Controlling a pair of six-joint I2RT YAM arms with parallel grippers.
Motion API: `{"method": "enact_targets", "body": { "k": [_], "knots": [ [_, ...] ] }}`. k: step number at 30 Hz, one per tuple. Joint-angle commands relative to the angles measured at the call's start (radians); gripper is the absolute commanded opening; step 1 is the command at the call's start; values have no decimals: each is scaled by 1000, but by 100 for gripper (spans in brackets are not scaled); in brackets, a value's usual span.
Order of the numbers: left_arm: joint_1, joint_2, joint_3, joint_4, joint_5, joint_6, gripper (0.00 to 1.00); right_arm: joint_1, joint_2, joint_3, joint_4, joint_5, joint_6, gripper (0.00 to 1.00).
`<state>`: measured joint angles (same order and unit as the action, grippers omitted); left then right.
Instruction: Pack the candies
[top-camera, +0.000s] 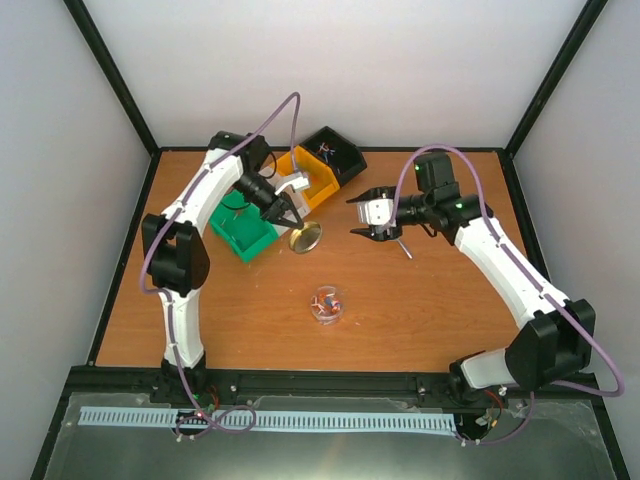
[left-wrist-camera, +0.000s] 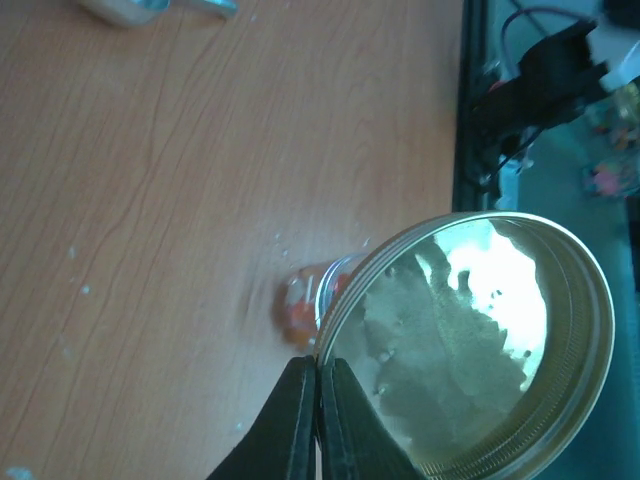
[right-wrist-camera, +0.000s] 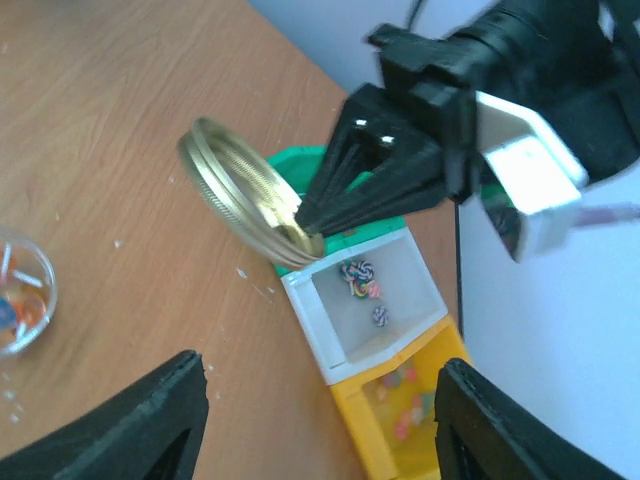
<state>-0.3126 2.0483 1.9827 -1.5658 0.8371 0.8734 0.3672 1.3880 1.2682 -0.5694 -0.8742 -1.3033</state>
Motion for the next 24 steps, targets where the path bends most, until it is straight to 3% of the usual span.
{"method": "enact_targets", "body": {
  "k": [1,6,15,24],
  "knots": [
    [-8,35,86,-73,168,-46,4,32,16,-24,4,9,-262,58],
    [-13,68,110,-73,193,-84,4,76,38,-33,27,37,-355,55],
    [-22,114,139,-73,183,-140,5,134,81,-24,124,104,-334,49],
    [-22,134,149,-73,195,-165,5,162,92,-28,120,174,-343,28]
  ]
}}
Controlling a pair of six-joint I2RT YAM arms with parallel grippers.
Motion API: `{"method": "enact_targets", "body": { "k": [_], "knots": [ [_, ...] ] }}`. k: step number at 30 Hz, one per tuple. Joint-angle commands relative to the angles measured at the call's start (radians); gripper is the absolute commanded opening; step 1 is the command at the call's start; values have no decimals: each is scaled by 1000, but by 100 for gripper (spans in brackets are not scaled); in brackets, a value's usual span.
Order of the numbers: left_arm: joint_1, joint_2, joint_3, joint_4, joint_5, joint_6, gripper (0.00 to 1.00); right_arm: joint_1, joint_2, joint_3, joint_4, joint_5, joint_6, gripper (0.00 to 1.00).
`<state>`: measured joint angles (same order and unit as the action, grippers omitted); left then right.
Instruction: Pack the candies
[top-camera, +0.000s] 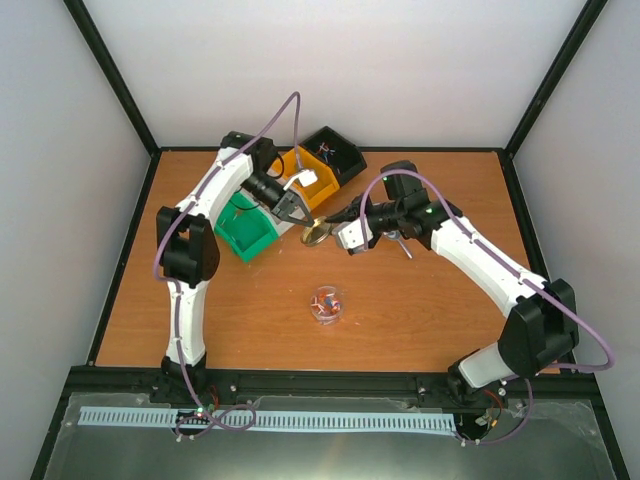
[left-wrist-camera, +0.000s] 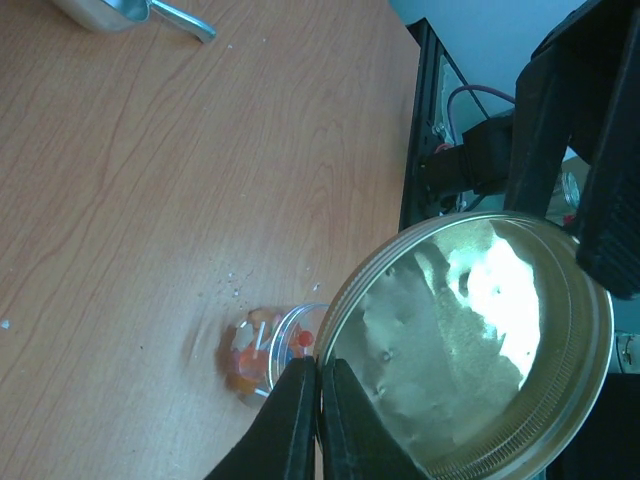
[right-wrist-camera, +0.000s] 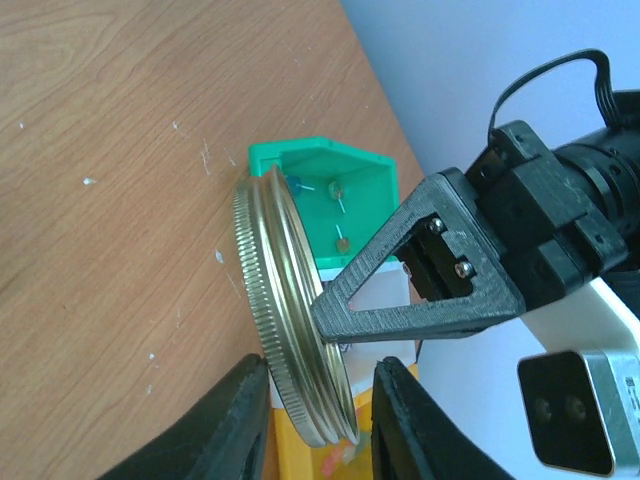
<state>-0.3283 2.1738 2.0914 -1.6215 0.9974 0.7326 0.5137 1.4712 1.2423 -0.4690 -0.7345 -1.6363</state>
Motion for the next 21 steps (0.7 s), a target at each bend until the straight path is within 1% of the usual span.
{"method": "enact_targets", "body": {
  "k": [1,5,9,11,14,17,19,21],
  "knots": [
    [-6,9,40,-17,38,-26,5,16,6,-5,14,37,-17,26],
    [-6,13,41,-17,37,-40,5,19,-5,-19,-4,51,-61,21],
    [-6,10,35,-17,33,-50,6,23,-14,-26,-8,80,-87,10],
    [-6,8,36,-17,29,-53,8,23,-22,-34,-2,83,-91,7],
    [-5,9,39,-18,26,-66,20,23,-30,-36,4,82,-64,3],
    [4,-6,34,6,19,-91,38,23,-30,-34,3,102,0,3],
    [29,-58,-21,108,17,-159,48,22,-31,-37,3,118,61,3],
    [64,-154,-120,289,-12,-273,58,20,-31,-33,3,124,159,3]
  ]
}}
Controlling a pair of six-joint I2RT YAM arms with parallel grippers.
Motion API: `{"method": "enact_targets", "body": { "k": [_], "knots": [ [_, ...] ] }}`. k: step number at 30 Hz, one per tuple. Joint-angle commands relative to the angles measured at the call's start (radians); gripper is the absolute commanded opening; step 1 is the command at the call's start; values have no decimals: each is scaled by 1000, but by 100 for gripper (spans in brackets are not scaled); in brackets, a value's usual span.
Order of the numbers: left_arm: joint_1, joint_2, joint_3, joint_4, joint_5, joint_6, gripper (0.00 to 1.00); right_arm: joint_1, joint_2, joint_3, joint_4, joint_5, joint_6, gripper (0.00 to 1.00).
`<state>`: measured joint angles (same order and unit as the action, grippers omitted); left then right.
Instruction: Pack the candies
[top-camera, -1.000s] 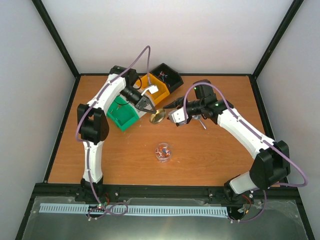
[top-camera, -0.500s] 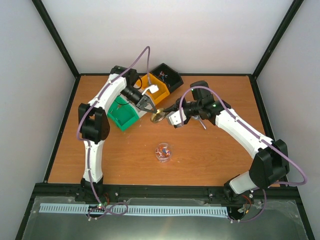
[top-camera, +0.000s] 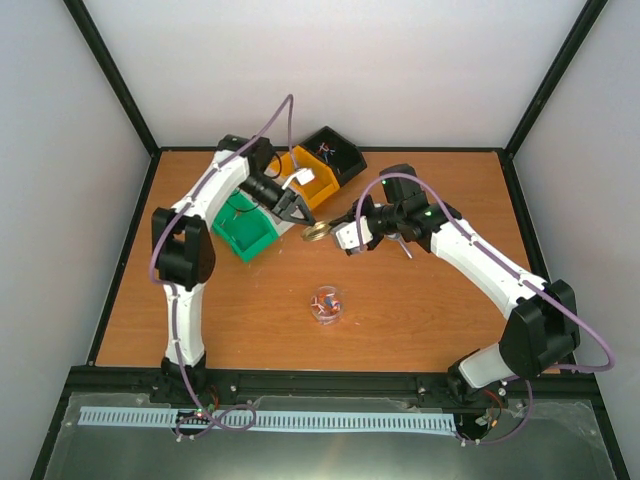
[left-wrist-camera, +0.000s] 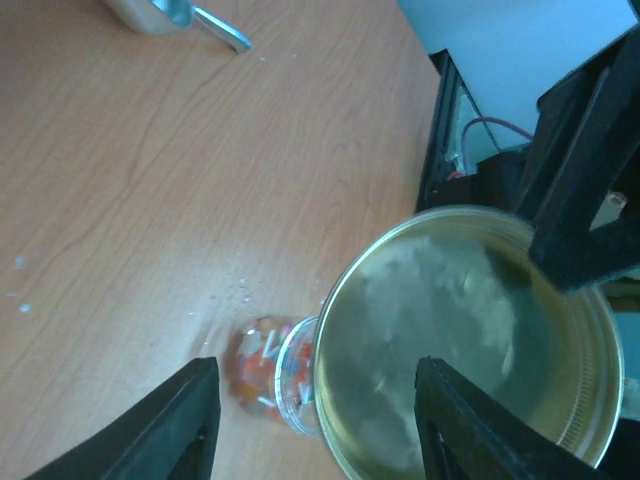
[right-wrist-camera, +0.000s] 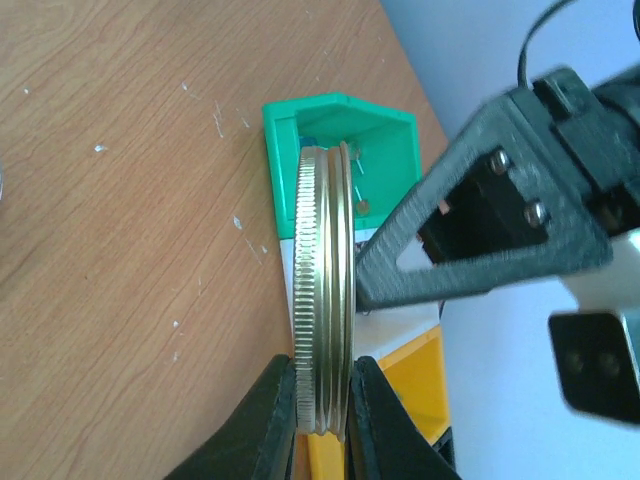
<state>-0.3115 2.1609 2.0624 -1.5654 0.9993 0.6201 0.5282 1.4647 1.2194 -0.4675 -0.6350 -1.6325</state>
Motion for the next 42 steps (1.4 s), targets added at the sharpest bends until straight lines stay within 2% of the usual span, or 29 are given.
{"method": "enact_targets", "body": {
  "k": [1,2,4,5,9,16,19,22,27,29,34,39,42],
  "knots": [
    [64,-192,-149,343,-42,-215,65,2,-23,-6,-4,24,202,3],
    [78,-243,-198,441,-78,-263,72,-3,-19,-3,-8,23,266,3],
    [97,-339,-294,594,-173,-318,94,-17,-8,6,-5,21,376,3],
    [98,-370,-318,651,-234,-324,99,-28,-1,14,-4,25,434,3],
    [98,-469,-397,797,-387,-324,100,-76,68,119,-54,6,719,3],
    [98,-639,-648,1119,-499,-258,100,-230,220,307,-118,-210,1199,3],
    [95,-652,-647,1063,-418,-133,100,-294,296,375,-115,-366,1385,3],
    [52,-652,-638,1072,-410,-85,100,-343,399,457,-158,-532,1544,3],
    [-79,-668,-727,1156,-451,204,100,-346,431,452,-114,-614,1638,3],
    [-114,-659,-735,1191,-454,246,100,-346,436,446,-104,-662,1665,3],
    [-150,-615,-717,1287,-442,179,100,-344,434,408,-86,-741,1692,3],
    [-185,-589,-748,1427,-534,87,100,-337,436,400,-78,-750,1701,3],
    [-186,-560,-720,1419,-539,58,100,-331,440,401,-68,-755,1709,3]
  ]
}}
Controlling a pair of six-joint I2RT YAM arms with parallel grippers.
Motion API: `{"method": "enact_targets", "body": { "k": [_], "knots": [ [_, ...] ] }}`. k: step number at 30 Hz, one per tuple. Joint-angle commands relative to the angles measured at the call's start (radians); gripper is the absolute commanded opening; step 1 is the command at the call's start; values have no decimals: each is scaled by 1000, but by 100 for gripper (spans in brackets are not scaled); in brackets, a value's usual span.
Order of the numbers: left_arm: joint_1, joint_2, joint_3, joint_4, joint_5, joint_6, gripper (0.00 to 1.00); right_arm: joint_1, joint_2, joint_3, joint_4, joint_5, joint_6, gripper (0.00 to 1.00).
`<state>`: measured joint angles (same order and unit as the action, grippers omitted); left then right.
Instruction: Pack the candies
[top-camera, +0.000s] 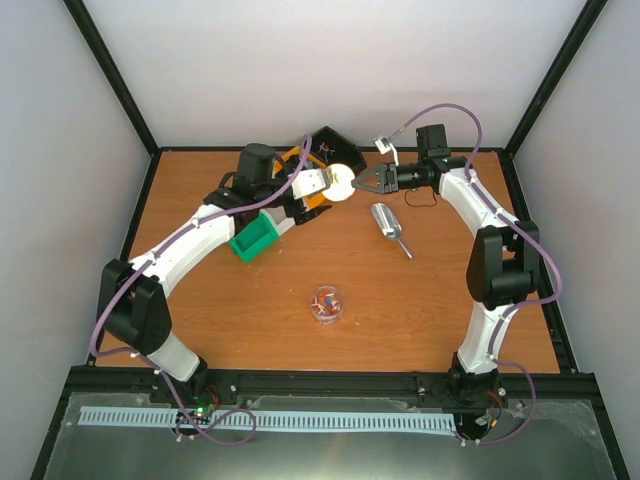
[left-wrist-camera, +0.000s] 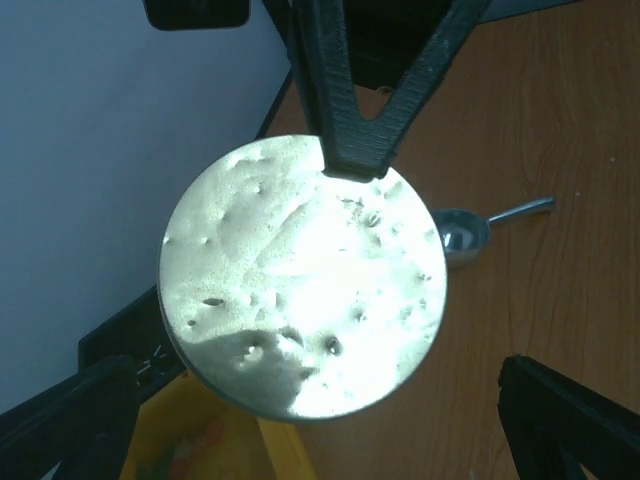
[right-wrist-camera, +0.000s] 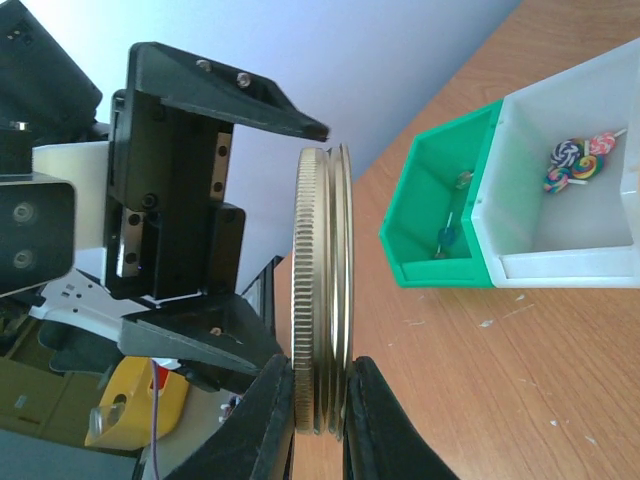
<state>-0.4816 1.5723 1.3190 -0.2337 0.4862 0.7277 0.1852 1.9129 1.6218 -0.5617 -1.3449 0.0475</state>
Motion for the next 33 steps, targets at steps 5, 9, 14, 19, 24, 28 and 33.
{"method": "enact_targets", "body": {
  "k": [5,9,14,19,24,28,33],
  "knots": [
    [-18,72,59,72,-15,-56,100,14,-1,2,35,-41,35,3],
    [-25,107,78,71,-17,-65,100,14,15,31,-21,-45,-4,3],
    [-58,121,90,89,-28,-43,100,14,26,45,-75,-29,-48,3],
    [-68,127,89,122,-60,-54,100,14,25,47,-97,-21,-67,3],
    [-67,117,83,140,-54,-49,100,14,29,45,-107,-16,-72,3],
    [-68,112,80,124,-14,-51,100,14,30,46,-106,-17,-71,3],
    [-68,117,86,100,-5,-49,95,14,29,46,-109,-18,-75,3]
  ]
}}
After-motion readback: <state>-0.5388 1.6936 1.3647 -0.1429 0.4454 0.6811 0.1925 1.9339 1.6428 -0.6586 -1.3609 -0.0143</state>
